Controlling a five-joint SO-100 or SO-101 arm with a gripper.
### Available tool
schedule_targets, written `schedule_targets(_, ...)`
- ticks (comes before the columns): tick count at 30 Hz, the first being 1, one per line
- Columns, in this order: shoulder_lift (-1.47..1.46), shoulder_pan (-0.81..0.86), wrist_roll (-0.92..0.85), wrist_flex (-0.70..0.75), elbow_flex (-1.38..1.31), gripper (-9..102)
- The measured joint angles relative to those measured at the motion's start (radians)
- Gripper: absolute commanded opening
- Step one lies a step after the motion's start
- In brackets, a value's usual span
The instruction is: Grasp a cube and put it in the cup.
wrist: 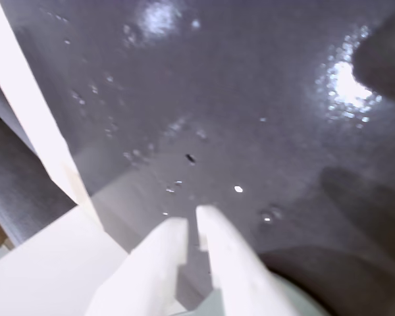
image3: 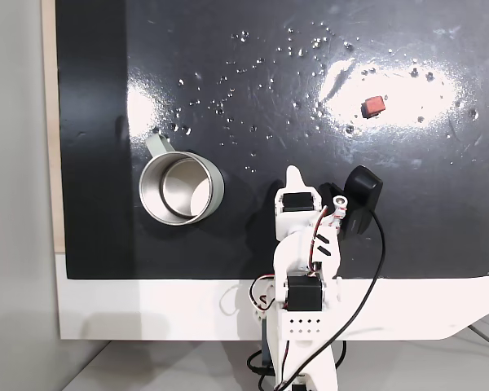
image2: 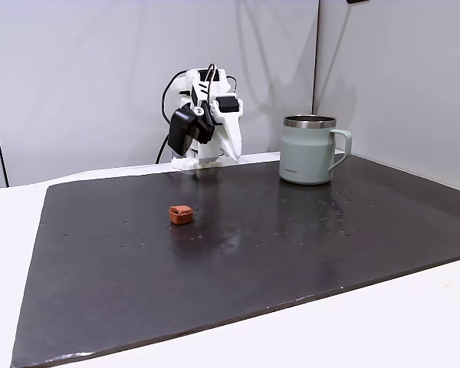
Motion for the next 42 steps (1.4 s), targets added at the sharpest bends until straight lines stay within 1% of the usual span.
schedule_targets(4, -0.005, 0.017, 0.0, 0.043, -0.115, 0)
schedule_targets(7, -0.06, 0.009, 0.0, 0.071, -0.225, 0)
schedule_targets(15, -0.307, 0.049, -0.005, 0.149, -0.529, 0)
schedule_targets(26, -0.658, 0.186, -0.114, 0.285, -0.917, 0)
schedule_targets(36, -1.034, 0.334, -0.232, 0.296, -1.181, 0)
schedule_targets(42, -1.29, 0.379, -0.298, 0.322, -1.362, 0)
